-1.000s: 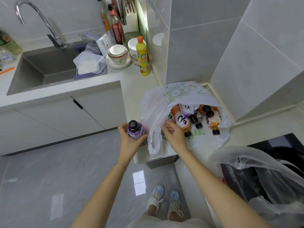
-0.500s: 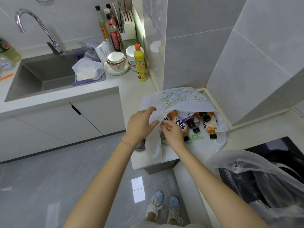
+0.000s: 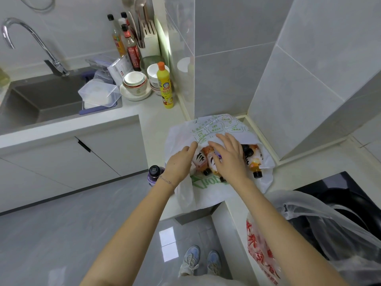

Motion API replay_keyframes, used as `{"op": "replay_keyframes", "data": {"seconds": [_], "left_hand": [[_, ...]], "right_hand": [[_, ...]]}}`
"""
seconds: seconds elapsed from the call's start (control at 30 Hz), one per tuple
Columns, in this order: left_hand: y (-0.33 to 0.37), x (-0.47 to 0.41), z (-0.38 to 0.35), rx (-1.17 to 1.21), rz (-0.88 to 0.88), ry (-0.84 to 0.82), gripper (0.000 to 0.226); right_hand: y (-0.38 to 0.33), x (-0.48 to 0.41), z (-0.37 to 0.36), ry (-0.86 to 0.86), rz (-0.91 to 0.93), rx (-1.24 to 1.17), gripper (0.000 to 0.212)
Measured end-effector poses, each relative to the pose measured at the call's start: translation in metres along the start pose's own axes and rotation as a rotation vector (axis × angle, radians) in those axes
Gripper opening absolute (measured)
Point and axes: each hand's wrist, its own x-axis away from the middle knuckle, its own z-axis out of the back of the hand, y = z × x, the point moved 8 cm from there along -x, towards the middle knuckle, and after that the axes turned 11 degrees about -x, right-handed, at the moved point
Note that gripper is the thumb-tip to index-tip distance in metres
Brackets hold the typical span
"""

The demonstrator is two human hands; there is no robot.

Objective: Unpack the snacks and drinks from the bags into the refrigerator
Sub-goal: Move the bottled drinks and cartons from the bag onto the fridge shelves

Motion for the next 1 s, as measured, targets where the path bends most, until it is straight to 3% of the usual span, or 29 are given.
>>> {"op": "replay_keyframes", "data": {"seconds": [0.2, 0.37, 0.43, 0.57, 0.63, 0.7, 0.8, 1.0], "left_hand": [[-0.003, -0.003, 0.008, -0.144, -0.208, 0.031, 0.056], [-0.025, -0.008, 0.006, -0.249, -0.111, -0.068, 0.055], [-0.034, -0.008, 0.002, -0.270, -0.056, -0.114, 0.054], [-0.045, -0.010, -0.005, -0.247, 0.009, -0.151, 0.050], [-0.046, -0.012, -0.007, -0.223, 0.023, -0.199, 0.047], [-0.045, -0.012, -0.008, -0.244, 0.035, -0.250, 0.039], [-0.040, -0.008, -0.012, -0.324, 0.034, -0.307, 0.055], [-0.032, 0.000, -0.025, -0.581, 0.013, -0.325, 0.084]], "right_hand": [[0.030, -0.006, -0.022, -0.367, -0.065, 0.113, 0.039], [0.048, -0.004, -0.039, -0.523, -0.183, 0.210, 0.053], [0.042, -0.006, -0.044, -0.464, -0.174, 0.144, 0.053], [0.008, -0.001, -0.044, -0.164, -0.010, -0.042, 0.032], [-0.003, 0.012, -0.058, -0.153, 0.046, -0.033, 0.024], [0.000, 0.026, -0.079, -0.246, -0.028, -0.032, 0.025], [0.020, 0.042, -0.106, -0.401, -0.292, -0.066, 0.042], [0.033, 0.038, -0.117, -0.335, -0.446, -0.121, 0.025]]}}
